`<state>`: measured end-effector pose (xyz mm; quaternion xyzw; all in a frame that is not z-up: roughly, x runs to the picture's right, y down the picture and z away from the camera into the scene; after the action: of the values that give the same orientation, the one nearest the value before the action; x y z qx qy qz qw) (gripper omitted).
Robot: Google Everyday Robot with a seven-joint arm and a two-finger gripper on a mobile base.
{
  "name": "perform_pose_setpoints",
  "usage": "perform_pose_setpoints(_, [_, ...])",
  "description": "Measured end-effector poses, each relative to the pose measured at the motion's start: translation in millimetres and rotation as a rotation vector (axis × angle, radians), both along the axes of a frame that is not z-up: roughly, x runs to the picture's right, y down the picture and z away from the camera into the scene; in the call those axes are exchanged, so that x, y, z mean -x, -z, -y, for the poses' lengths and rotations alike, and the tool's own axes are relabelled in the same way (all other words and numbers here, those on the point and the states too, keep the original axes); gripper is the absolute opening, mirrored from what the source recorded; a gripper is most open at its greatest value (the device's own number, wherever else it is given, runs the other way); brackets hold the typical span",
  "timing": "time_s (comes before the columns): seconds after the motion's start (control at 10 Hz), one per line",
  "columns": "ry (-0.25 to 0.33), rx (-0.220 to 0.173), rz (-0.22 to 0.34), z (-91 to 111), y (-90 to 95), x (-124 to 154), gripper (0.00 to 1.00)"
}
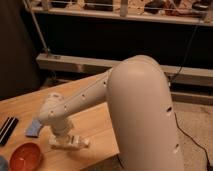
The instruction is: Place the bottle in the ceramic bowl
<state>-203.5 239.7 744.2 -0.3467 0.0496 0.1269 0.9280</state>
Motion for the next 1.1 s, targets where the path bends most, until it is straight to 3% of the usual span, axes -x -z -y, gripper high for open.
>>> perform_pose_setpoints(0.5, [0.005, 0.093, 0.023, -9, -2.4, 15, 0.65])
perform_pose_setpoints(1.1, [0.023, 0.125, 0.059, -10, 2.2, 35, 0.65])
